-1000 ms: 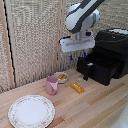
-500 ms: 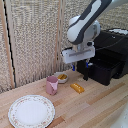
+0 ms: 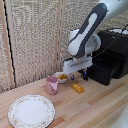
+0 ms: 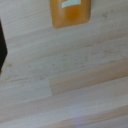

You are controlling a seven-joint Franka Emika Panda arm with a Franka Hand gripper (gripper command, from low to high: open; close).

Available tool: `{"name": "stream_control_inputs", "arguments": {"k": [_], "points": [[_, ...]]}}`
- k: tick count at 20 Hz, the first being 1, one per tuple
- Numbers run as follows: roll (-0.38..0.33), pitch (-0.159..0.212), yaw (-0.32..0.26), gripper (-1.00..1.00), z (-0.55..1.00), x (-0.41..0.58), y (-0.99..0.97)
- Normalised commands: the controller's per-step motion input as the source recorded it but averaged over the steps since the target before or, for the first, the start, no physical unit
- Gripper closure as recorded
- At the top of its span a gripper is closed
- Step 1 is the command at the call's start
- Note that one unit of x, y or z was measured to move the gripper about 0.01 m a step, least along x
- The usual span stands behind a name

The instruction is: Extend the gripper towards the air fryer handle. Grasp the air fryer handle and pull it to open the air fryer. Release the air fryer handle and move the gripper to the bread. Grasp the bread with the gripper and move it to the air fryer basket. Release the bread inside the air fryer and retract the gripper.

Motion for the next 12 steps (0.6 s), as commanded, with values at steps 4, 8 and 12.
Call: {"name": "stream_control_inputs", "arguments": {"k": [4,8,12], "points": [[-0.003,-0.066,-0.011,-1.00,-0.24,-0.100,-0.10],[0.000,-0.044,-0.089,-1.00,-0.29,-0.071,-0.11],[0.003,-0.063,-0.041,-1.00,-0.35,0.000,-0.08]]}}
